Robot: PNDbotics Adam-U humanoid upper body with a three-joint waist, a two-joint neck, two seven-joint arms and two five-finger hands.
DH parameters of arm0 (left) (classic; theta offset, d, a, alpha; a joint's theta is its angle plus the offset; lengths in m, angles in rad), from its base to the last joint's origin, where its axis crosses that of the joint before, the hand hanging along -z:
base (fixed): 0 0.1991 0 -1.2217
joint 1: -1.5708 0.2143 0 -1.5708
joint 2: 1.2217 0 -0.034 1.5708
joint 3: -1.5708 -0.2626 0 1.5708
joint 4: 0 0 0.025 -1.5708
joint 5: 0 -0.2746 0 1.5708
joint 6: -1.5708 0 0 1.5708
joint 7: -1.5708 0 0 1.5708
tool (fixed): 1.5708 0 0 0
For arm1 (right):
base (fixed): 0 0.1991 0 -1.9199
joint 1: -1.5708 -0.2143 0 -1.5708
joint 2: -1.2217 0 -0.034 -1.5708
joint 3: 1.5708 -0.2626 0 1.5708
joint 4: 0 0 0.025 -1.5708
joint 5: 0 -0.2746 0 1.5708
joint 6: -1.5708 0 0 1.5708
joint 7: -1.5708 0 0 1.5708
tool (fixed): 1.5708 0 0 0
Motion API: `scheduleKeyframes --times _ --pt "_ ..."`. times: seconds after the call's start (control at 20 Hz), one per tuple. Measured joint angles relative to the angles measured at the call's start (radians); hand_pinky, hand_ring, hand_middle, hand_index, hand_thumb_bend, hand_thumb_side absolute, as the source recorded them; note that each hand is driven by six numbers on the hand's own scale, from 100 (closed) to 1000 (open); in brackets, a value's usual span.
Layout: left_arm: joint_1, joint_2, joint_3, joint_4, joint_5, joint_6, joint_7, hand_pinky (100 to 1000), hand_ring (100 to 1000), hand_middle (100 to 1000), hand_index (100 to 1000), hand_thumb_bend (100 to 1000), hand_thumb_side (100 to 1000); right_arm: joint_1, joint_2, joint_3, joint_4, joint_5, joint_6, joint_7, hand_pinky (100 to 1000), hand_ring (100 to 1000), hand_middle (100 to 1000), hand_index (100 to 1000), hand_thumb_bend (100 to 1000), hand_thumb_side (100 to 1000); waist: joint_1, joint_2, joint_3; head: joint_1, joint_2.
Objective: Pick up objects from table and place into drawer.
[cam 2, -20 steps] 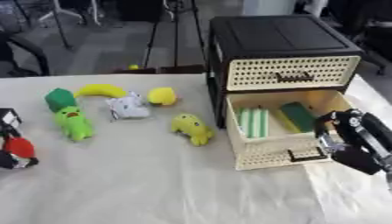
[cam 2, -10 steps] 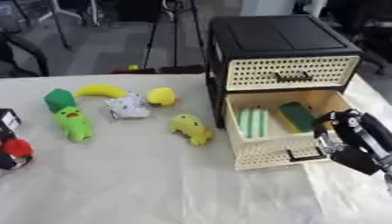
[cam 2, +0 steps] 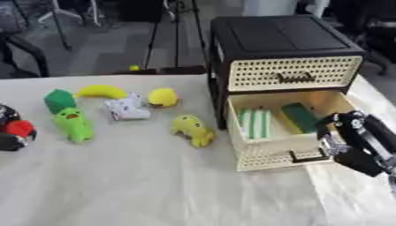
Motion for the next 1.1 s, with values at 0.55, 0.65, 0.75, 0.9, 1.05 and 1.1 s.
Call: scheduleKeyframes --times 0.55,0.65,0.75,0.9,1.05,1.1 --pt "-0.264 -0.170 -0.182 -0.140 0.111 -0.038 -0.091 181 157 297 453 202 240 -0.021 0.020 0.021 0.003 0.000 -0.014 0.022 100 100 145 670 100 810 -0.001 0.007 -0.049 0.040 0.000" --pt "-0.314 -0.217 -0.206 -0.116 0.110 -0.044 -0.085 183 158 297 453 202 243 -0.028 0.022 0.026 0.003 0.000 -0.016 0.026 100 100 144 669 100 811 0.000 0.014 -0.065 0.051 -0.002" --pt "-0.354 -0.264 -0.223 -0.084 0.109 -0.051 -0.070 185 158 297 453 205 248 -0.037 0.028 0.031 0.003 -0.001 -0.019 0.031 100 100 145 669 100 811 0.000 0.021 -0.081 0.062 -0.008" --pt "-0.395 -0.331 -0.238 -0.030 0.101 -0.061 -0.034 192 161 299 456 222 261 -0.052 0.036 0.039 0.002 -0.003 -0.024 0.039 100 100 145 669 100 814 0.000 0.035 -0.104 0.079 -0.017" --pt "-0.415 -0.393 -0.251 0.030 0.082 -0.073 0.006 197 166 303 461 242 267 -0.068 0.044 0.048 0.002 -0.005 -0.029 0.048 100 100 145 668 100 805 0.005 0.044 -0.126 0.095 -0.026" --pt "-0.422 -0.409 -0.255 0.046 0.074 -0.079 0.017 198 167 304 461 252 272 -0.071 0.046 0.050 0.002 -0.005 -0.030 0.052 100 100 145 668 100 817 0.007 0.049 -0.132 0.098 -0.027"
